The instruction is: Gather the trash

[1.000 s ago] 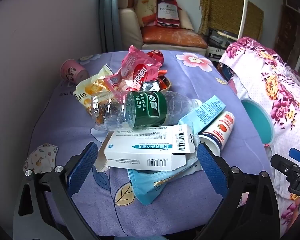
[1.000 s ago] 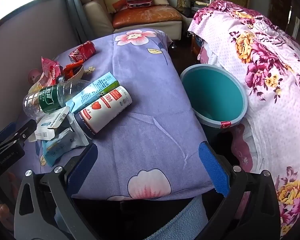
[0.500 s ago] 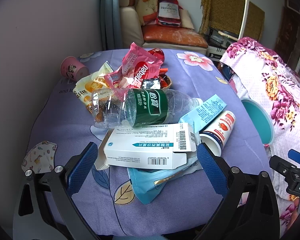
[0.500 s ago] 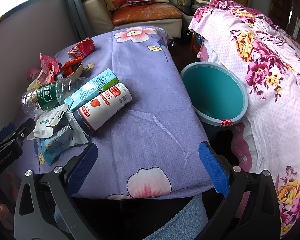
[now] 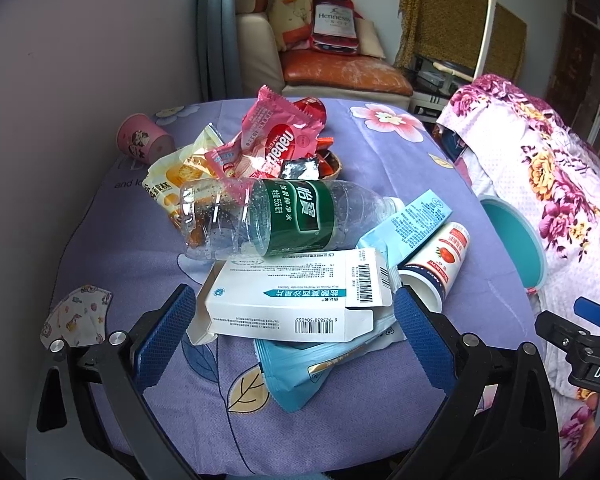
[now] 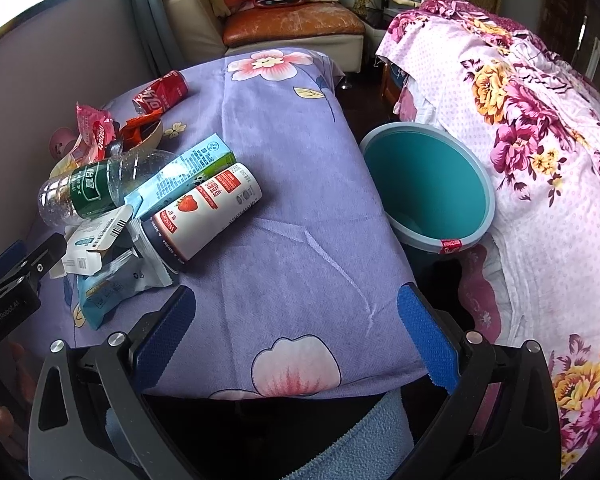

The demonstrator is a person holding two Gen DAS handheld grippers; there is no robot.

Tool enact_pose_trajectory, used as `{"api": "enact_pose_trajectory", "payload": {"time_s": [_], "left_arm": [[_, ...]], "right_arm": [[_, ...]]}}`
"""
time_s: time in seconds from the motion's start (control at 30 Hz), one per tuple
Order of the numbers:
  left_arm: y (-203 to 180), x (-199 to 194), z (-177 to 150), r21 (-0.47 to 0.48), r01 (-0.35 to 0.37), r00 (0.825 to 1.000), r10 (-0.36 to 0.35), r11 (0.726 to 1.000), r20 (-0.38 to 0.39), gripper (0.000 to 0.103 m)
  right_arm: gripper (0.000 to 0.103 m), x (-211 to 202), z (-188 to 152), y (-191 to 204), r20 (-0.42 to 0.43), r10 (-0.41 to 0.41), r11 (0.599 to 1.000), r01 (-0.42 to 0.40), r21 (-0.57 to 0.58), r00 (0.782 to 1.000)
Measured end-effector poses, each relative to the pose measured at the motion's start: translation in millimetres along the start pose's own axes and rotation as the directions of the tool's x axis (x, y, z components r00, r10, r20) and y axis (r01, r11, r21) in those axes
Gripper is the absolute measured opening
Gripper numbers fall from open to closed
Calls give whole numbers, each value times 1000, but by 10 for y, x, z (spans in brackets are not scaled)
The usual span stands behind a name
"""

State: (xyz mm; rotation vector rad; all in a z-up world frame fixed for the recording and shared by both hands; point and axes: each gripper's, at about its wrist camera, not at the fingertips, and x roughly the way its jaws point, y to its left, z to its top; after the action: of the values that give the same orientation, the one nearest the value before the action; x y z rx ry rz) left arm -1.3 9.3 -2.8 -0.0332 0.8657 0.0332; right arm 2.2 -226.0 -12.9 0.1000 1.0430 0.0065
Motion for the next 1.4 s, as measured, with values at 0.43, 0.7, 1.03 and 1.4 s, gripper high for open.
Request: {"api": "enact_pose_trajectory", "payload": {"time_s": [0.43, 0.7, 1.03, 1.4], "left_arm": [[-6, 1, 20, 3, -2, 1000, 2, 1000, 0, 99], [36, 26, 72, 2, -1, 1000, 1, 1000, 3, 99], [103, 79, 79, -4, 5, 1000, -5, 1000, -2, 99], [180, 135, 130, -1, 12, 1000, -12, 1000, 0, 99]], "right_arm": [[97, 47, 38, -11, -17, -9, 1000, 9, 2, 1000], [97, 79, 69, 1, -27, -15, 1000, 15, 2, 1000], [97, 147, 117, 55, -48, -6, 1000, 6, -2, 999], [97, 167, 195, 73, -47, -13, 1000, 13, -2, 999]]}}
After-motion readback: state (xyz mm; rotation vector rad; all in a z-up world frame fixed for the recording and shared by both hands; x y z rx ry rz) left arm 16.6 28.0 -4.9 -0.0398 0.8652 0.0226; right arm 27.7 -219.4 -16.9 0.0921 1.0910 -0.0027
